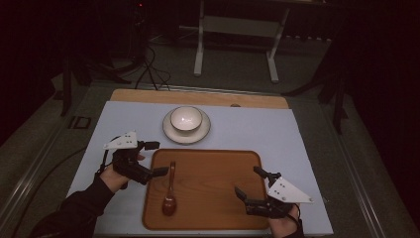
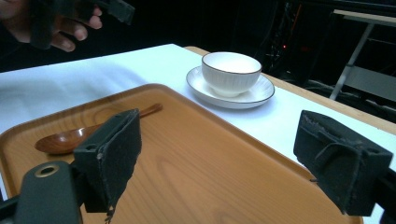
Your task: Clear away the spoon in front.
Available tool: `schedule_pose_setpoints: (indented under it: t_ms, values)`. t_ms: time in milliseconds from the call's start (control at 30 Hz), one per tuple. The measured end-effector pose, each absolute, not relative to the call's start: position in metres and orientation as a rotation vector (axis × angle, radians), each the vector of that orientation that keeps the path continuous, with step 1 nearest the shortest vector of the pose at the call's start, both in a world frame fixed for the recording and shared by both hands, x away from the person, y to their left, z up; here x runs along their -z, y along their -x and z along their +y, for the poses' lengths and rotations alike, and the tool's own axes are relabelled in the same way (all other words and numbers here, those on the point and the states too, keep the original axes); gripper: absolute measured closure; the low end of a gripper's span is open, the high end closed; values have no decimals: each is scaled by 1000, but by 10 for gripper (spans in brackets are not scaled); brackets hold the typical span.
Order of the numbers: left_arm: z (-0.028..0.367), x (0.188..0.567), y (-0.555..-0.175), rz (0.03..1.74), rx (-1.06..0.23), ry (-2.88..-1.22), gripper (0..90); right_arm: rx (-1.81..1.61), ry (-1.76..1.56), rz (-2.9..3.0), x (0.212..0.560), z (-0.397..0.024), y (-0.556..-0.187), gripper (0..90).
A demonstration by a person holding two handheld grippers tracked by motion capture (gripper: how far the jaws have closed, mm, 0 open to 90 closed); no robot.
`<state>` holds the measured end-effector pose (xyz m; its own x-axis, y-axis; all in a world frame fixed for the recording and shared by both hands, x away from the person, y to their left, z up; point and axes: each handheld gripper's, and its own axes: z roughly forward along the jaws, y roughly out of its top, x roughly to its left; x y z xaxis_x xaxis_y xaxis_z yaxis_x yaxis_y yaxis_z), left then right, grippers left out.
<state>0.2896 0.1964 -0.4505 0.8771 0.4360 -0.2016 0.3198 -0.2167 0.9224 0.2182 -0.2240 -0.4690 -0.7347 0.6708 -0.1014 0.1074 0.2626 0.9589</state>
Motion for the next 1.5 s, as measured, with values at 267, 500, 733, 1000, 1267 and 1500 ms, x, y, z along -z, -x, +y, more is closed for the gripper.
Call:
schedule_pose_setpoints:
  t_ms: [267, 500, 733, 1000, 1267, 1500]
  values:
    - [203, 456, -269, 564, -121, -1792, 0, -1488, -699, 2041, 469, -224, -218, 148]
    - [202, 469, -254, 558, -116, -1796, 0, -1487, -699, 2042, 469, -224, -217, 149]
    - [205, 481, -246, 572, -130, -1788, 0, -1486, -700, 2040, 469, -225, -217, 148]
    - [207, 489, -236, 580, -178, -1798, 0, -1483, -698, 2043, 470, -225, -218, 148]
    - [210, 500, -234, 608, -193, -1772, 0, -1477, -701, 2051, 471, -226, -219, 148]
    - [211, 507, -238, 605, -222, -1791, 0, -1477, -708, 2078, 475, -224, -222, 148]
